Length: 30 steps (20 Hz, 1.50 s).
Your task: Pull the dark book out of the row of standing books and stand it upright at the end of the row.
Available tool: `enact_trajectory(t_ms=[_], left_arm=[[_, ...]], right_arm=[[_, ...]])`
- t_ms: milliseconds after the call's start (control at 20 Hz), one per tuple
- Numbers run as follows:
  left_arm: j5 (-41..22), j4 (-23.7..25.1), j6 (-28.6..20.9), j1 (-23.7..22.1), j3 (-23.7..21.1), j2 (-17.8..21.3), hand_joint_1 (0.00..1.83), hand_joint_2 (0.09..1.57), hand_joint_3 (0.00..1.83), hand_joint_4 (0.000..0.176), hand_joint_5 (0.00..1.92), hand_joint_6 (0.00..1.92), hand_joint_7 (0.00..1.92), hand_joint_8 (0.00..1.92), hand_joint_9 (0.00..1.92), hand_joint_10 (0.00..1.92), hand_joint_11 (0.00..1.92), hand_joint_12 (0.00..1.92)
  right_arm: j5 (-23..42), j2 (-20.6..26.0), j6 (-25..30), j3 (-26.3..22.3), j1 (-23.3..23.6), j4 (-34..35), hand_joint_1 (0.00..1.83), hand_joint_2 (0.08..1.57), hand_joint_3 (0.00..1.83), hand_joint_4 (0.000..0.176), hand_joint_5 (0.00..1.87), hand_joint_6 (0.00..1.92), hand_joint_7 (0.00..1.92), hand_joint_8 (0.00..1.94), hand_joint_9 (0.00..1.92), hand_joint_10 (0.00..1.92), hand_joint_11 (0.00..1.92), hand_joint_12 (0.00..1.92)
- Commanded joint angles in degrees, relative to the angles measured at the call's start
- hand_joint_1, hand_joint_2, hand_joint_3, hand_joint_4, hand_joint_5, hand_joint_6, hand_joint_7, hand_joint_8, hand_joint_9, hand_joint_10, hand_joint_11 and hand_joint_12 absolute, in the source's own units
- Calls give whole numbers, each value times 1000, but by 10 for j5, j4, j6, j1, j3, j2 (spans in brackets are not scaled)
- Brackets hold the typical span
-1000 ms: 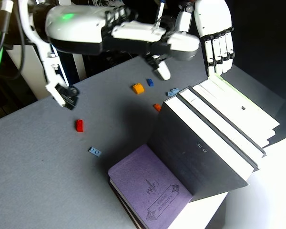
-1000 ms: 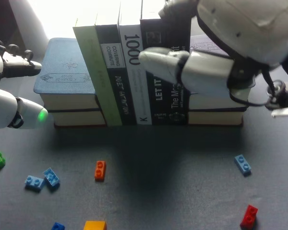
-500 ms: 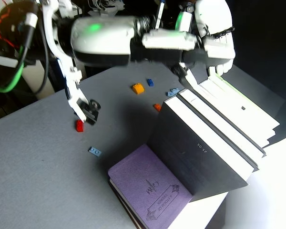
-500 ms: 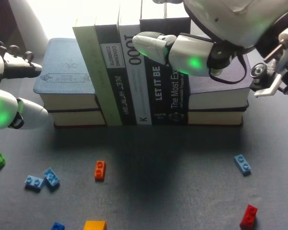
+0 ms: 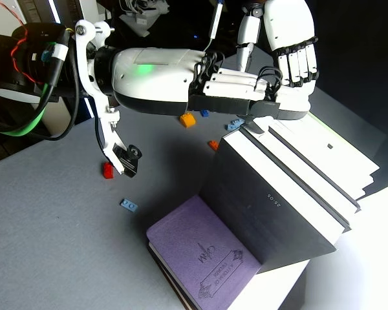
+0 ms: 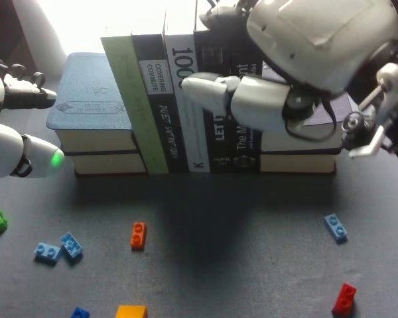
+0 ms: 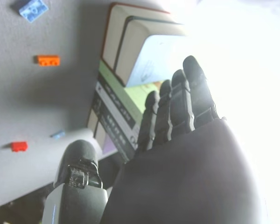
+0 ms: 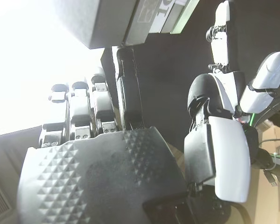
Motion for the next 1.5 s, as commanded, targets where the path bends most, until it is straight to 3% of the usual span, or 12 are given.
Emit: enact_trajectory(t_ms=[0, 400, 700, 800, 950, 1100, 1350, 1450], left_arm=[[-38, 23, -1, -4, -2, 4, 0, 1263, 3, 0, 59, 3, 62, 4, 62, 7, 0, 386], [-39, 24, -1, -5, -1, 4, 0, 1255, 0, 0, 38, 1, 30, 0, 22, 0, 0, 338], [-39, 24, 0, -6, 0, 4, 0, 1260, 0, 5, 62, 2, 52, 1, 58, 4, 0, 404], [-39, 24, 2, -6, 1, 4, 0, 1260, 0, 5, 41, 0, 41, 0, 57, 2, 0, 382], [-39, 25, 3, -6, 1, 4, 0, 1254, 0, 3, 48, 7, 45, 7, 55, 3, 0, 331], [-39, 25, 5, -6, 2, 4, 0, 1251, 0, 0, 63, 3, 64, 4, 79, 8, 0, 405], [-39, 25, 7, -7, 2, 4, 0, 1262, 3, 0, 87, 5, 76, 3, 87, 3, 0, 441], [-39, 25, 8, -7, 2, 4, 0, 1261, 1, 0, 91, 5, 81, 3, 89, 3, 0, 444]], right_arm=[[51, 7, -4, -11, 1, -22, 0, 1170, 10, 9, 740, 5, 112, 8, 0, 0, 0, 0], [68, 65, -85, -138, -27, 93, 0, 1172, 9, 6, 747, 7, 135, 13, 0, 0, 0, 0], [59, 101, -132, -198, -31, 161, 0, 1181, 10, 5, 730, 0, 117, 4, 0, 0, 0, 0], [56, 113, -148, -216, -33, 182, 0, 1170, 5, 18, 715, 0, 100, 0, 0, 0, 0, 0], [52, 136, -190, -248, -30, 228, 0, 1182, 10, 6, 739, 12, 101, 2, 0, 0, 0, 0], [52, 156, -228, -275, -21, 270, 0, 1184, 10, 0, 713, 1, 98, 0, 0, 0, 0, 0], [58, 175, -291, -317, -16, 332, 0, 1185, 8, 7, 663, 0, 103, 3, 0, 0, 0, 0], [70, 181, -307, -337, -16, 347, 0, 1185, 8, 0, 670, 3, 100, 2, 0, 0, 0, 0]])
